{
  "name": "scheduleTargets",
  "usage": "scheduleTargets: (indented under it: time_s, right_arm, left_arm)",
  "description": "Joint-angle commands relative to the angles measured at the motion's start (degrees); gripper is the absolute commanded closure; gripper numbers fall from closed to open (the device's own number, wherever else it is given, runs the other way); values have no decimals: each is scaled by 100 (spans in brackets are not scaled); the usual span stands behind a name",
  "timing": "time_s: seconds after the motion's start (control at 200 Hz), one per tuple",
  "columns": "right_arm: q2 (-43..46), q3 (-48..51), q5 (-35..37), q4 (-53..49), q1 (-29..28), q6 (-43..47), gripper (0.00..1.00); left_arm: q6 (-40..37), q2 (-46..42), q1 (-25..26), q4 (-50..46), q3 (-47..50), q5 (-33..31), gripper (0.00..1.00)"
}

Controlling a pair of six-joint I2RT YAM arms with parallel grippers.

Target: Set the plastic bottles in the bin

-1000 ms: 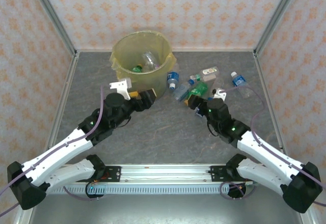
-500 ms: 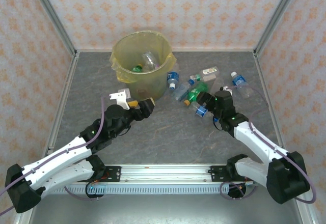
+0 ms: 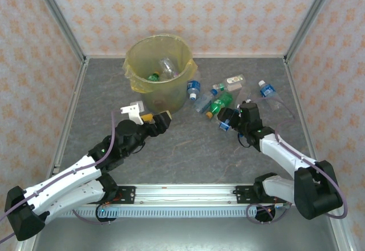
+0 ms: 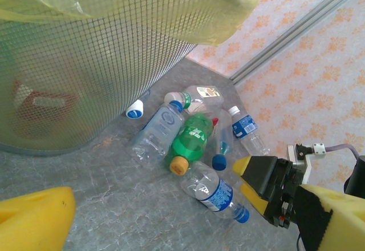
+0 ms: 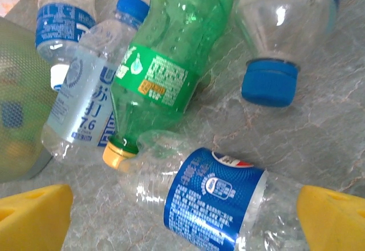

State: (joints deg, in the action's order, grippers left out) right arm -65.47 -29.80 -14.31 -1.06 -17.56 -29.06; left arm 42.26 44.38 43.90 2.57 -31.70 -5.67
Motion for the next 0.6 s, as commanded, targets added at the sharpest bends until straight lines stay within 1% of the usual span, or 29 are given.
scheduleTargets:
  time_s: [0.0,0.075,0.305,0.385,0.495,0.596]
  right_arm:
    - [157,157,-316,14,25,170,0]
    - [188,197,-461,-8,25,190,0]
    - [407,168,-584,-144,25,214,0]
    - [470,159,-447,-187,26,224,0]
    - [382,133,-37,-301,25,227,0]
    - [143,159,-64,-281,25,305,0]
  left_arm:
    - [89,31,49,322,59,-123,1]
    - [89,82,49,357,38,-92,1]
    - [131,116,49,365,26,-70,1]
    - [151,97,52,381,24,-83,1]
    - [160,75,49,411,15,-83,1]
    - [160,58,51,396,19,-101,1]
